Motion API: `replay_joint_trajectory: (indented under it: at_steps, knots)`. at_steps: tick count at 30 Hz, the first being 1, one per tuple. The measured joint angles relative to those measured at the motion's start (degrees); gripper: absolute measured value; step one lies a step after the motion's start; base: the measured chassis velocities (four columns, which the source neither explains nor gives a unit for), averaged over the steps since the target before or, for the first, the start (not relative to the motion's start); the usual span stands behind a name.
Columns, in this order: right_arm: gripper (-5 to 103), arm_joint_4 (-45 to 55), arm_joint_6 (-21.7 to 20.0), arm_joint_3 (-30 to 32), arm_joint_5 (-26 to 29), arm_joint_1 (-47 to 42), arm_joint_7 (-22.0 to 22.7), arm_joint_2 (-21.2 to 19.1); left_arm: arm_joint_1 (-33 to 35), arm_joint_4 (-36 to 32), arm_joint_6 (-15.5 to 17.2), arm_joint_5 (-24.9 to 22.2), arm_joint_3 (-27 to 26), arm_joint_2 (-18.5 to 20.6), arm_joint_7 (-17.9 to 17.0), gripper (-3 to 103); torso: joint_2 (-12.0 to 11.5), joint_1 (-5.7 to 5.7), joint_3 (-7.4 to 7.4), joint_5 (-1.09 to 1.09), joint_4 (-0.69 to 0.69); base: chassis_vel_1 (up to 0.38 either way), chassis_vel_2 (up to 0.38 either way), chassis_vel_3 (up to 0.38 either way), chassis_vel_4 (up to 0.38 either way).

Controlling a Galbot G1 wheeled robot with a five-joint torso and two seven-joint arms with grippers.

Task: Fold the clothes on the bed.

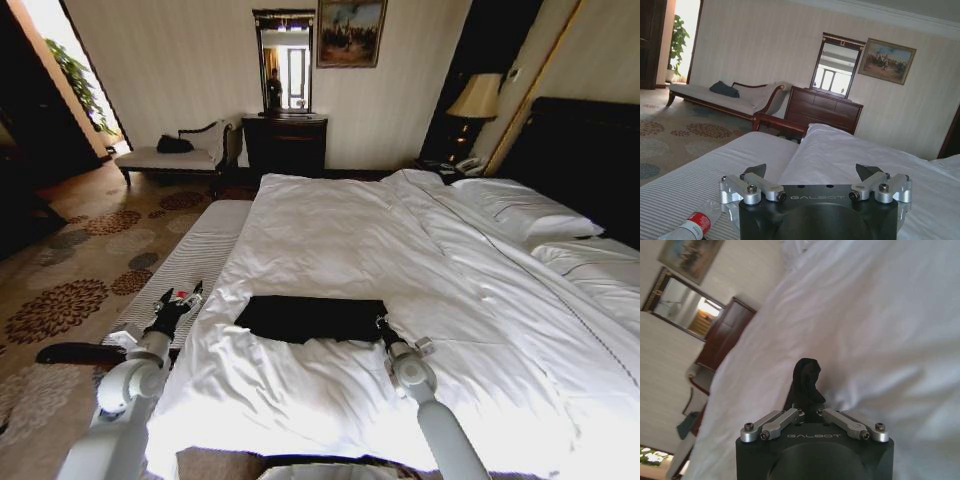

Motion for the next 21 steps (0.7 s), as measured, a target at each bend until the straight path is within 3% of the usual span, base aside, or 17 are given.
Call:
replay_joint_trajectory:
  at_steps: [8, 14, 17, 19, 21]
  knots:
    - [3, 10.5, -0.2, -3.3, -1.9, -2.5, -0.5, -3.1, 0.2, -1.8, 0.0, -1.1, -1.2, -0.1, -0.4, 100, 0.0, 0.0, 0.0, -0.01, 0.0, 0.0, 0.0, 0.0, 0.0]
    - [3, 14.4, -1.0, -8.3, -0.8, -0.8, -0.4, -4.8, -1.3, -4.6, 0.3, -5.3, -1.4, 2.7, -1.5, 100, 0.0, 0.0, 0.0, -0.03, -0.04, 0.0, 0.0, 0.0, 0.0]
    - [3, 9.9, -1.1, -17.8, -4.5, 5.4, -1.1, -4.5, -2.2, -13.1, 1.1, -14.9, -4.6, 6.7, -2.3, 100, 0.0, 0.0, 0.0, 0.01, 0.03, 0.0, 0.0, 0.0, 0.0]
    - [3, 8.7, -1.1, -19.2, -5.4, 6.4, -1.2, -4.2, -2.3, -14.1, 1.1, -16.1, -5.0, 7.1, -2.4, 100, 0.0, 0.0, 0.0, 0.0, 0.02, 0.0, 0.0, 0.0, 0.0]
    - [3, 3.6, -0.9, -24.6, -7.6, 10.4, -1.2, -2.3, -2.6, -18.4, 1.4, -20.7, -7.2, 8.6, -2.4, 100, 0.0, 0.0, 0.0, 0.0, 0.0, 0.0, 0.0, 0.0, 0.0]
